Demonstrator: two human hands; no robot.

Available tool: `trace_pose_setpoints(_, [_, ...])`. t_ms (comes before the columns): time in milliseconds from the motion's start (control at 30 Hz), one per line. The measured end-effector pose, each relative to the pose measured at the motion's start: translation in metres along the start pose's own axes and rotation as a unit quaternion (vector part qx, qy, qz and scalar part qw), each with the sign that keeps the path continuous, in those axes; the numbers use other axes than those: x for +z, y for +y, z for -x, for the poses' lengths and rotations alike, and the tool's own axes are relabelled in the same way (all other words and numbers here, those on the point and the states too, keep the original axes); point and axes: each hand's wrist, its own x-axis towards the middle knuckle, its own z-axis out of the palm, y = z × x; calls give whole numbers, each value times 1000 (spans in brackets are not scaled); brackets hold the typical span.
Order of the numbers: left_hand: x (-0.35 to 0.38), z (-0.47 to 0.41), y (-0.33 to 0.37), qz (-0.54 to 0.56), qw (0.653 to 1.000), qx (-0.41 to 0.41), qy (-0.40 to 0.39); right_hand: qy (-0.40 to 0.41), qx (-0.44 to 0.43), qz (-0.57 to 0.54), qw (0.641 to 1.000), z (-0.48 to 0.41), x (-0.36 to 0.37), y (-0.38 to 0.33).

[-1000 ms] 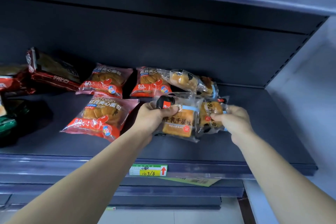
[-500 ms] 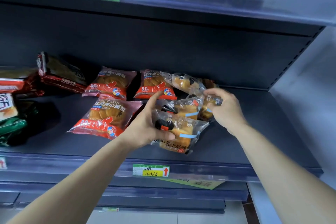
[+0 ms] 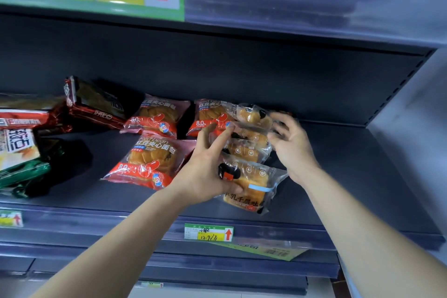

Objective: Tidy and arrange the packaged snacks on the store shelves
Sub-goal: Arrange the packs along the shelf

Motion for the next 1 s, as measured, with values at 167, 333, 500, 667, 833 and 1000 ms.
trace_pose_setpoints(167, [-4, -8, 3, -261, 964, 54, -19, 42, 21, -65, 997, -4, -1, -1])
trace_pose_setpoints(333, [-21, -16, 12, -71, 997, 20, 37, 98, 50, -91, 990, -17, -1, 0])
trace_pose_setpoints(500, [-35, -52, -8, -86, 979, -122, 140, 78, 7, -63, 995, -30, 9, -1])
trace_pose_setpoints(667, [-36, -85, -31, -223, 962, -156, 25, 63, 67, 13, 996, -41, 7, 2])
trace_pose_setpoints(833, [-35, -100, -39, -250, 957, -141, 43, 29, 139, 82, 986, -39, 4, 1])
trace_pose_setpoints(1000, [-54, -89, -38, -312, 935, -146, 82, -19, 112, 79, 990, -39, 6, 2])
